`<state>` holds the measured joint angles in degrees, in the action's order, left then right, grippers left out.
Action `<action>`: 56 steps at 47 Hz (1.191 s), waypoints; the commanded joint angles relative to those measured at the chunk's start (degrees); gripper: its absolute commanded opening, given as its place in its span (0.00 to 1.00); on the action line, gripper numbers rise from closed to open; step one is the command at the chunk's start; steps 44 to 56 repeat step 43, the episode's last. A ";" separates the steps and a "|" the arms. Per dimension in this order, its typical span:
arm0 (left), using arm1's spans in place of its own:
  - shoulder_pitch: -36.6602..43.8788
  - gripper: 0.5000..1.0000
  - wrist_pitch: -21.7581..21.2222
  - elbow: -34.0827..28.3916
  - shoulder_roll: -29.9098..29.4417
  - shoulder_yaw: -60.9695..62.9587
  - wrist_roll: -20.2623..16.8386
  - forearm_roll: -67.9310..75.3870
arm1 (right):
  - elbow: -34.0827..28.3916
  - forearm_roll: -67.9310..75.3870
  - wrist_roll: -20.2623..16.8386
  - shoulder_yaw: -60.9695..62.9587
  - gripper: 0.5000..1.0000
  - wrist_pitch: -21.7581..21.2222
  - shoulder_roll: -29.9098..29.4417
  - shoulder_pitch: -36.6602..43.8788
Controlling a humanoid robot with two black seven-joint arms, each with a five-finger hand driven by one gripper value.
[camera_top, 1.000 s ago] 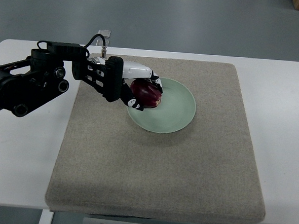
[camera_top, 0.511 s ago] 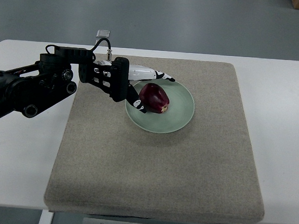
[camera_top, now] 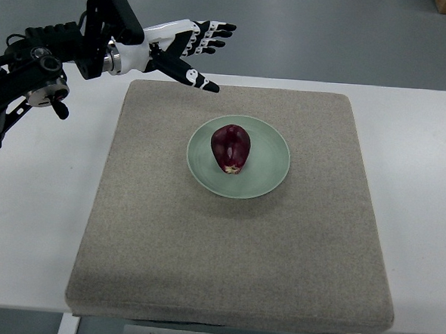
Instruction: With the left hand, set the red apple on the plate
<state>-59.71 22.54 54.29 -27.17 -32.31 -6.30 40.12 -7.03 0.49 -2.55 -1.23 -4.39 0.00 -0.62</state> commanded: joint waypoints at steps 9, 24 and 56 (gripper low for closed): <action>2.85 1.00 5.05 -6.29 -2.45 -3.03 4.36 -39.04 | 0.00 0.04 0.00 0.00 0.86 0.00 0.00 0.00; 7.06 0.99 8.22 -8.06 -2.45 -3.20 5.16 -51.63 | 0.00 -0.05 0.00 0.00 0.86 0.00 0.00 0.00; 9.62 0.99 7.96 -8.06 -2.80 -3.91 7.18 -51.72 | -0.88 0.30 0.09 0.09 0.86 -0.53 0.00 -0.26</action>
